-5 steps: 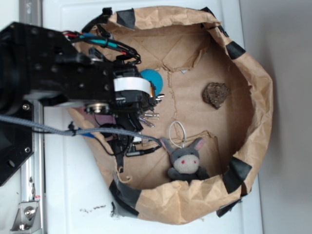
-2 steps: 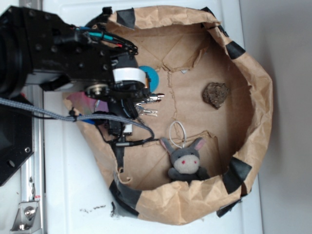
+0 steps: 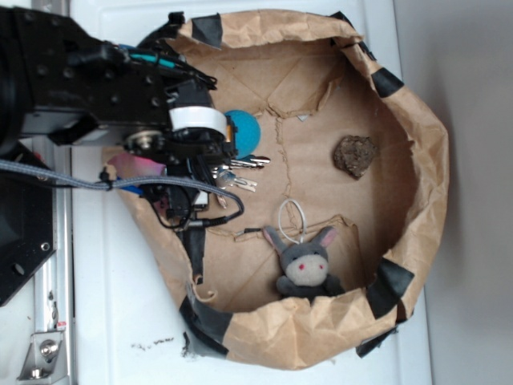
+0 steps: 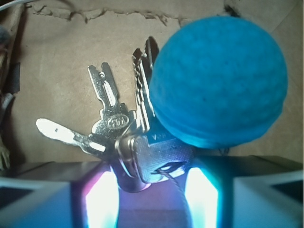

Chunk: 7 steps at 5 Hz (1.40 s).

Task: Grab the silver keys.

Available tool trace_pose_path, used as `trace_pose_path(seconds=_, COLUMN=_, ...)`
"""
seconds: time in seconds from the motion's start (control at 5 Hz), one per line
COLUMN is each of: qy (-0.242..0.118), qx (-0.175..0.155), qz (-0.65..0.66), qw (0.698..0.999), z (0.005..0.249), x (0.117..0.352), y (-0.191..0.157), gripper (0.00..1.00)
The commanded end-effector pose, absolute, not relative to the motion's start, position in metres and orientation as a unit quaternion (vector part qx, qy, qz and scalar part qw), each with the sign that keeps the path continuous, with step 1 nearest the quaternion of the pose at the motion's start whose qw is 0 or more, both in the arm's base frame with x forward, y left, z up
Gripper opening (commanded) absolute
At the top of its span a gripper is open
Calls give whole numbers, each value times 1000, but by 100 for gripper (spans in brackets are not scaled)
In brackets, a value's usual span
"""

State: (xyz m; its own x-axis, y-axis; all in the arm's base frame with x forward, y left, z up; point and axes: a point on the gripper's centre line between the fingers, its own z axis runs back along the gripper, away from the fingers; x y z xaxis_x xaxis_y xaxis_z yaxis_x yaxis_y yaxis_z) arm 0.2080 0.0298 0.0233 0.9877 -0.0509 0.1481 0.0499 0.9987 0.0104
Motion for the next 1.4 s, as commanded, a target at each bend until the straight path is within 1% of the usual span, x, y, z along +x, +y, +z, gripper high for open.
trace_pose_path(seconds=0.0, qy=-100, qx=8, qz=-15, qw=995, z=35, x=210, y=32, gripper=0)
trace_pose_path(seconds=0.4, qy=-103, qx=8, qz=-17, qw=994, z=39, x=209, y=31, gripper=0)
trace_pose_path(seconds=0.8, qy=-122, qx=5, qz=-11, qw=992, z=54, x=211, y=31, gripper=0)
trace_pose_path(seconds=1.0, qy=-132, qx=-6, qz=-10, qw=991, z=77, x=214, y=22, gripper=0)
trace_pose_path(seconds=1.2, qy=-142, qx=-42, qz=-1, qw=989, z=127, x=214, y=6, gripper=0)
